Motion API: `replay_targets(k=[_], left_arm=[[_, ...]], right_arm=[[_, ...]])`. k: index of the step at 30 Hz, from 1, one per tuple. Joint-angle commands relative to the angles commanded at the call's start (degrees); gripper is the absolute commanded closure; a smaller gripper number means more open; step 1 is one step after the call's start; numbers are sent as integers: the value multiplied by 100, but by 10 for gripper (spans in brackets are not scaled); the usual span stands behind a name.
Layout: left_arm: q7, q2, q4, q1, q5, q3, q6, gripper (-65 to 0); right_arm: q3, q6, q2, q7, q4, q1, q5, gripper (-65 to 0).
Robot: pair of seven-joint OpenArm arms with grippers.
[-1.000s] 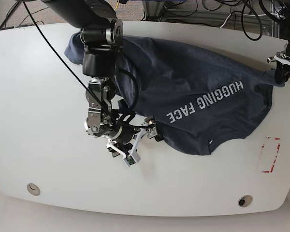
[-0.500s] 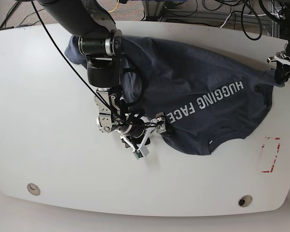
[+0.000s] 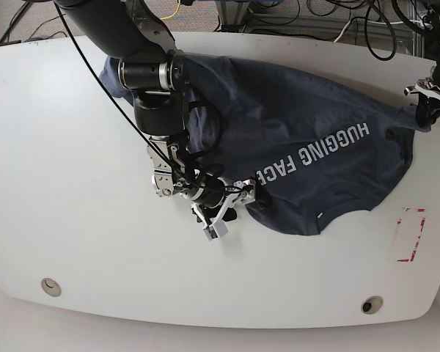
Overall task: Layout the t-shirt on the table in an organized manner, then fold the t-shirt properly
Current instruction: 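Release with the right gripper and grasp the t-shirt's middle fold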
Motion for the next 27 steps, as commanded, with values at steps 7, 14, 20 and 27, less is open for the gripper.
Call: replay_targets(k=[7, 14, 20, 27], left_arm=[[0, 9, 0, 0, 0, 0, 0, 0], [0, 9, 0, 0, 0, 0, 0, 0], [0, 9, 0, 0, 0, 0, 0, 0], [0, 9, 0, 0, -9, 79, 0, 0]], right_arm=[[0, 62, 0, -202, 0, 0, 0, -650], [0, 75, 0, -325, 18, 0, 0, -650], [0, 75, 0, -466, 26, -18, 0, -528], [-185, 75, 0, -580, 35, -88, 0, -452]])
